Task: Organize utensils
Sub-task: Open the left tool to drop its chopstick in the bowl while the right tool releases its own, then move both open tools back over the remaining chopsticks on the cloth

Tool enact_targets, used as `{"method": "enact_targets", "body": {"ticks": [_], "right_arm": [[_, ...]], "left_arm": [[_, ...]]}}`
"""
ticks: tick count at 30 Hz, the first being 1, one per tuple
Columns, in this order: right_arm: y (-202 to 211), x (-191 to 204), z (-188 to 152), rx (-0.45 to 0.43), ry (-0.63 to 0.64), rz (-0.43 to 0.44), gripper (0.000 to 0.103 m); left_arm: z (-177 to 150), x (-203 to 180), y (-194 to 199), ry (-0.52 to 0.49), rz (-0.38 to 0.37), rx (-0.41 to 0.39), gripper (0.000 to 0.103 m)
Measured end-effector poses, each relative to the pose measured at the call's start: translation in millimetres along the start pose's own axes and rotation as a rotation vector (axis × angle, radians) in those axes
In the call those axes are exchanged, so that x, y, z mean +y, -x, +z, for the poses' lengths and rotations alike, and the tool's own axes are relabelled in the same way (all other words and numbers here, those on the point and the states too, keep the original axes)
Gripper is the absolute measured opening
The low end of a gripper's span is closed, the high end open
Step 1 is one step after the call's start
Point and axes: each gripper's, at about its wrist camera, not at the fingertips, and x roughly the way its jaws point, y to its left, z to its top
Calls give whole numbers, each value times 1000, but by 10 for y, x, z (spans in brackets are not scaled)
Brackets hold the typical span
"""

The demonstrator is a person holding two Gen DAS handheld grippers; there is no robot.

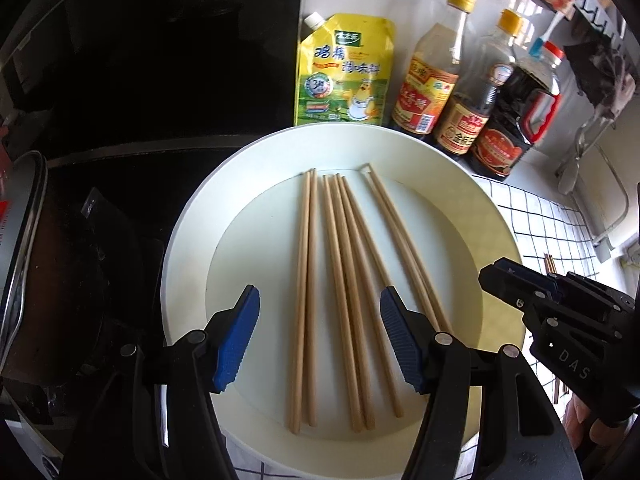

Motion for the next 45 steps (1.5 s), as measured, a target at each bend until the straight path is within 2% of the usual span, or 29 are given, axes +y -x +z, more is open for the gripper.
{"method": "enact_targets", "body": {"ticks": [14, 23, 26, 32, 37, 45], "right_arm": [[409, -58, -267, -38, 5, -2, 25], [710, -311, -484, -56, -6, -8, 28], [826, -499, -599, -59, -31, -31, 34], [1040, -1013, -901, -60, -100, -106, 34], [1133, -1486, -1185, -52, -181, -180, 35], [1144, -2072, -1606, -19, -265, -260, 37]], "left_arm": [[-192, -265, 350, -28, 9, -54, 65], [-325, -608, 494, -39, -13, -73, 70], [-368, -793, 490, -50, -32, -65, 70], [-463, -1302, 415, -107, -83, -38, 72], [-532, -1727, 327, -159, -133, -25, 79], [-696, -2297, 64, -238, -151, 36, 79]]}}
